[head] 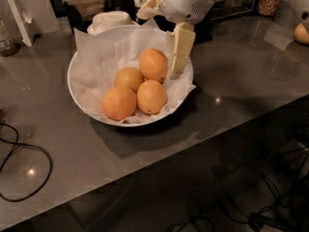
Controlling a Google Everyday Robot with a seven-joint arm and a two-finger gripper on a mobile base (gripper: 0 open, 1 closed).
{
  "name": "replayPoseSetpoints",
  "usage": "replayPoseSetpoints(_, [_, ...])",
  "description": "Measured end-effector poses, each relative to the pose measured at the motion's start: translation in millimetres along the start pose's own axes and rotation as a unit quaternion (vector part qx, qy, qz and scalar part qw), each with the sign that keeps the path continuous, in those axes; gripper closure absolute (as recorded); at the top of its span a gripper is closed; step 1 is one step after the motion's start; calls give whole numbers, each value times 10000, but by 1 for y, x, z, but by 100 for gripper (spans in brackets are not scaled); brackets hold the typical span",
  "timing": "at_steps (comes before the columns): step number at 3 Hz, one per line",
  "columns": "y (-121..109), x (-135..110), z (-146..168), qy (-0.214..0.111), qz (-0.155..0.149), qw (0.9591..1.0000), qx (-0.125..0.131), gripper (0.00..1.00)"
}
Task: Pick orange from white bowl
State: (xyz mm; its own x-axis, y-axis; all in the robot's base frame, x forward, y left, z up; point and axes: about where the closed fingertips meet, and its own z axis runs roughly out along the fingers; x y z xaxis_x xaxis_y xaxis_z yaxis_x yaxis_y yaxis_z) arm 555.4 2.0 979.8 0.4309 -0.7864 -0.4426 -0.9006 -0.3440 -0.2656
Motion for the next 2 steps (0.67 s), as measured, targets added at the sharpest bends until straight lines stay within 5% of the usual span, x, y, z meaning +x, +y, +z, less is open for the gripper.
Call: replayPoseSetpoints(2, [-4, 0, 2, -23, -6, 10000, 35, 42])
